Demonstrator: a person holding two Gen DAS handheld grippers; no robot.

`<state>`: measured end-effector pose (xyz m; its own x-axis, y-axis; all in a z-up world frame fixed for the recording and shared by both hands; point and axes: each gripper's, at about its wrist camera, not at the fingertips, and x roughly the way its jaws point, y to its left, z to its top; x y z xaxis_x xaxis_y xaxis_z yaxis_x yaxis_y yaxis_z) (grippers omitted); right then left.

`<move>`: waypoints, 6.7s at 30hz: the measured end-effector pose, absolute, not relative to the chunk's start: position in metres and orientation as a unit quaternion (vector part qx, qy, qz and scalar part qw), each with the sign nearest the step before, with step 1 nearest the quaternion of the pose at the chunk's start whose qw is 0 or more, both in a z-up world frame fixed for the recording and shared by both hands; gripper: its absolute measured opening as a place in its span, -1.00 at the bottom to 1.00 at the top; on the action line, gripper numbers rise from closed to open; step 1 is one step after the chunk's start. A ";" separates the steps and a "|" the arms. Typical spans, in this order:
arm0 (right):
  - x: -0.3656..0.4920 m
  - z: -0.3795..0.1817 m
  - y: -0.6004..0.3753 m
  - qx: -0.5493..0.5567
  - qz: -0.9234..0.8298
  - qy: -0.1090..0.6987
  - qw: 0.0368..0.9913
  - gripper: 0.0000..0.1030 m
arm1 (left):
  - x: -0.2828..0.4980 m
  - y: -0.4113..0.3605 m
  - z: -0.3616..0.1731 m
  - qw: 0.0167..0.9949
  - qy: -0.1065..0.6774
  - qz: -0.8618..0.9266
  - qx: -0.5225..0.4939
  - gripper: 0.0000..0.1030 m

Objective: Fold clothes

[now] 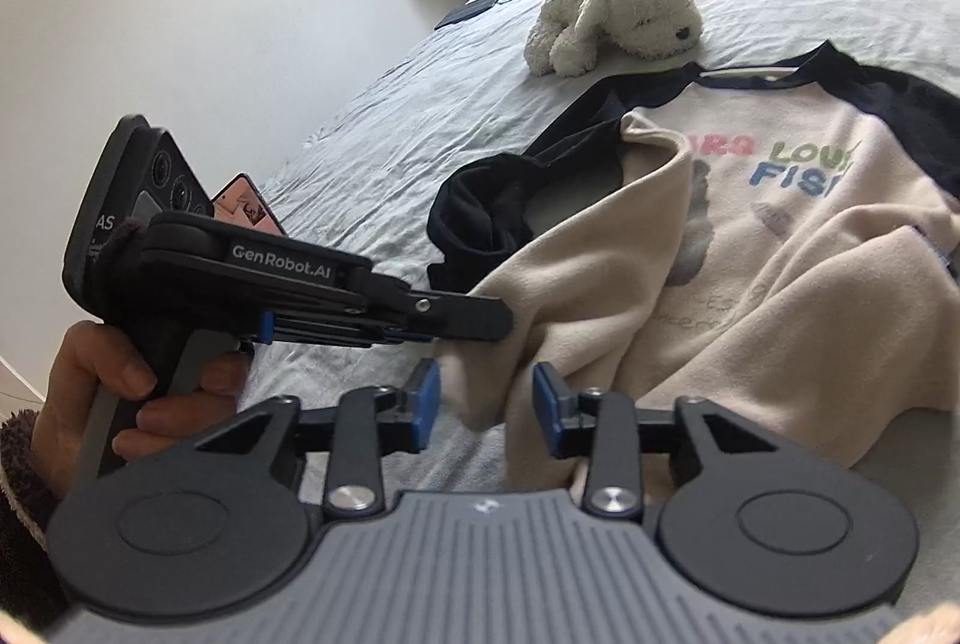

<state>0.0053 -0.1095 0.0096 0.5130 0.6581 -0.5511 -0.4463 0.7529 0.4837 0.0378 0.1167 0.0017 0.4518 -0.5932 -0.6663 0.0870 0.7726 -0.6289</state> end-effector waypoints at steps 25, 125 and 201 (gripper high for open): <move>0.045 -0.020 -0.231 0.043 0.183 0.403 0.895 -0.12 | 0.031 0.167 -0.026 0.832 0.506 -0.094 -0.207 -0.90; -0.085 -0.029 -0.320 0.137 0.096 0.501 0.849 -0.75 | -0.089 0.162 -0.041 0.803 0.528 -0.196 -0.194 -0.84; 0.259 -0.050 -0.234 -0.045 -0.004 0.324 0.945 -0.89 | 0.239 0.098 -0.044 0.940 0.336 0.022 -0.060 -0.69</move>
